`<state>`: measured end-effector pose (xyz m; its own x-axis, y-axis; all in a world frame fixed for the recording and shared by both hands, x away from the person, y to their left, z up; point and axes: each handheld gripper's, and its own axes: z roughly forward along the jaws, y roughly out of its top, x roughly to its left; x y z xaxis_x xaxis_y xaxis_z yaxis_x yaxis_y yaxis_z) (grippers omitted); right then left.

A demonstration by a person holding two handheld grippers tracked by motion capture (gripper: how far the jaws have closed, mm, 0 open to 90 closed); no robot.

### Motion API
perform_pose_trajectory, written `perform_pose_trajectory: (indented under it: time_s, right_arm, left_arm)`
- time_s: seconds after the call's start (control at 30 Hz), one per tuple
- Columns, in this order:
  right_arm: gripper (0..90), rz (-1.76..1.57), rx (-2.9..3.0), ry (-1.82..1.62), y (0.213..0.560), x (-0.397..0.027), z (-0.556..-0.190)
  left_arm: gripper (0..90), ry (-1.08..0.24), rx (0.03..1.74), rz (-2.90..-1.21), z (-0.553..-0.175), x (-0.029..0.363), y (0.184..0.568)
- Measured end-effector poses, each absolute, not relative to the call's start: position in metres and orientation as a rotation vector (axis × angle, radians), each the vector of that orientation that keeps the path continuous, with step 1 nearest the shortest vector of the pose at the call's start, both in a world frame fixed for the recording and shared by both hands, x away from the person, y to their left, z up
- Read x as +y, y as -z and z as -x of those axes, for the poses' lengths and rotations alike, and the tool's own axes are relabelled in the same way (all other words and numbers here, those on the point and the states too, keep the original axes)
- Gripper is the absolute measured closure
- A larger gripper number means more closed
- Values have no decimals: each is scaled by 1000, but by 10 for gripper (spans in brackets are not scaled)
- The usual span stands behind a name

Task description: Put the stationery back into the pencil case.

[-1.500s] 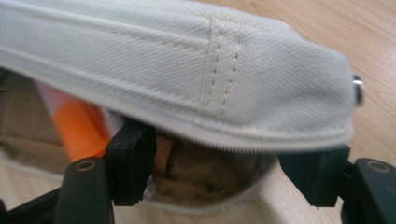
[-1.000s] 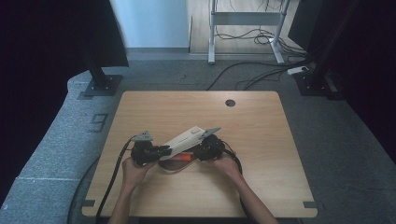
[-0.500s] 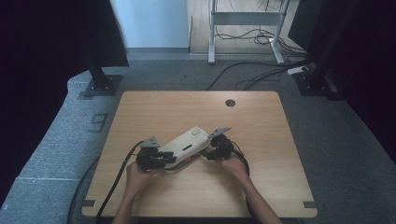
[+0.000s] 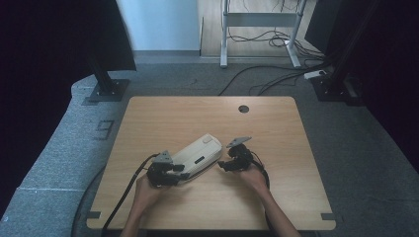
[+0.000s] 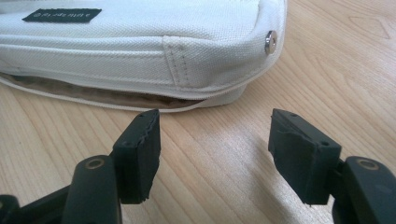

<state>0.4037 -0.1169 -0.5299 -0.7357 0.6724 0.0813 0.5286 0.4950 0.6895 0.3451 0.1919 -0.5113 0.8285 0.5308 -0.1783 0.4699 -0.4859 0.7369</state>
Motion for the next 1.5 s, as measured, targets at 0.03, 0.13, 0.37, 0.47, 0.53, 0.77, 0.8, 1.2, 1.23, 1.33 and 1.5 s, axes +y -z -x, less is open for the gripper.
perform_pose_trajectory:
  time_s: [0.03,0.13,0.37,0.47,0.53,0.77,0.8,1.2,1.23,1.33,1.5]
  right_arm:
    - [335,-1034,2539,-1067,530,-117,-404]
    - [311,-1030,2532,-1083,528,-120,-402]
    - [254,-1022,2514,-1106,521,-129,-397]
    - [196,-1018,2492,-1114,515,-138,-391]
    - [174,-1017,2484,-1111,512,-142,-389]
    - [134,-1031,2450,-1095,506,-158,-380]
    - [133,-1031,2445,-1095,505,-160,-379]
    - [73,-1024,2382,-1070,494,-190,-358]
    - [67,-1023,2378,-1065,494,-192,-356]
    - [47,-1034,2373,-1053,495,-197,-352]
    - [30,-1048,2356,-1022,499,-208,-346]
  left_arm:
    - [505,-92,730,-2163,-345,192,511]
    - [421,-145,683,-2183,-340,190,509]
    - [245,-169,687,-2195,-335,191,502]
    - [173,-135,717,-2183,-334,198,495]
    - [141,-159,702,-2220,-330,200,492]
    - [112,-177,722,-2212,-325,208,486]
    - [112,-185,726,-2206,-325,211,484]
    - [43,-275,777,-2173,-318,236,480]
    - [43,-278,782,-2173,-318,238,480]
    - [27,-289,803,-2176,-317,243,484]
    - [0,-295,847,-2195,-319,251,496]
